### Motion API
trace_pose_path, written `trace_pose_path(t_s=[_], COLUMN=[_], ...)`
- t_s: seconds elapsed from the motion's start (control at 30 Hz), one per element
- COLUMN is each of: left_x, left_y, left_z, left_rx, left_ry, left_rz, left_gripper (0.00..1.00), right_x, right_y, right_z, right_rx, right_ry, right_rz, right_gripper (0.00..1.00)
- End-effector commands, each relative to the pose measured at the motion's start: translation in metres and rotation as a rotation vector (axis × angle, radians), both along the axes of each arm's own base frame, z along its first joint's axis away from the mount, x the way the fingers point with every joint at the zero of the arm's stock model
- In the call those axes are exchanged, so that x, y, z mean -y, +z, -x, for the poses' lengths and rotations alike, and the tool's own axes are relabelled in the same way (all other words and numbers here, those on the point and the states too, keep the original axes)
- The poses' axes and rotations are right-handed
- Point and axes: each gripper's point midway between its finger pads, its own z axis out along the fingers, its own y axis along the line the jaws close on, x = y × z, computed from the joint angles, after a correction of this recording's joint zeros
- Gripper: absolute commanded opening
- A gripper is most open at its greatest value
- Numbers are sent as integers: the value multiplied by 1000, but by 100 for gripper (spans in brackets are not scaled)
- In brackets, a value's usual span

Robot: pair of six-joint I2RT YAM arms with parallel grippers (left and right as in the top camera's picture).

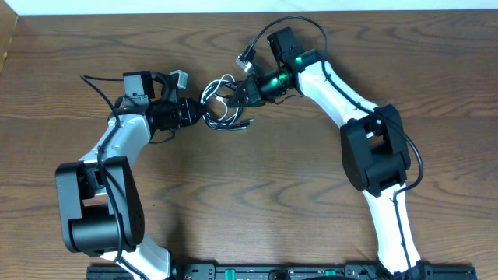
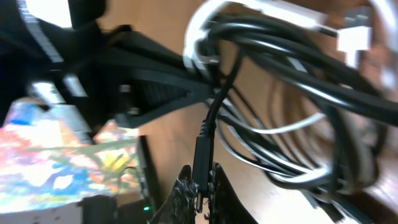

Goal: Untangle cables

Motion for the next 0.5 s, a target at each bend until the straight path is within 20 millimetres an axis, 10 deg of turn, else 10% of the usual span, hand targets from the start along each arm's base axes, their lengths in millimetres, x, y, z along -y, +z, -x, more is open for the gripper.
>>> trace_pose_path(t_s=[0.0, 0.37, 0.47], left_x=[4, 19, 20], left_y=[9, 22, 23], left_z=[-1, 5, 5], left_rx=[23, 65, 66], left_ry=[-12, -103, -106], left_rz=[16, 99, 105], left_gripper=[7, 8, 8], right_x=[-8, -28, -33], right_y=[6, -30, -34], right_z=[3, -3, -11], right_rx=[99, 283, 370], right_ry=[-7, -91, -128], right_rz=[78, 354, 415], right_gripper=[1, 1, 24])
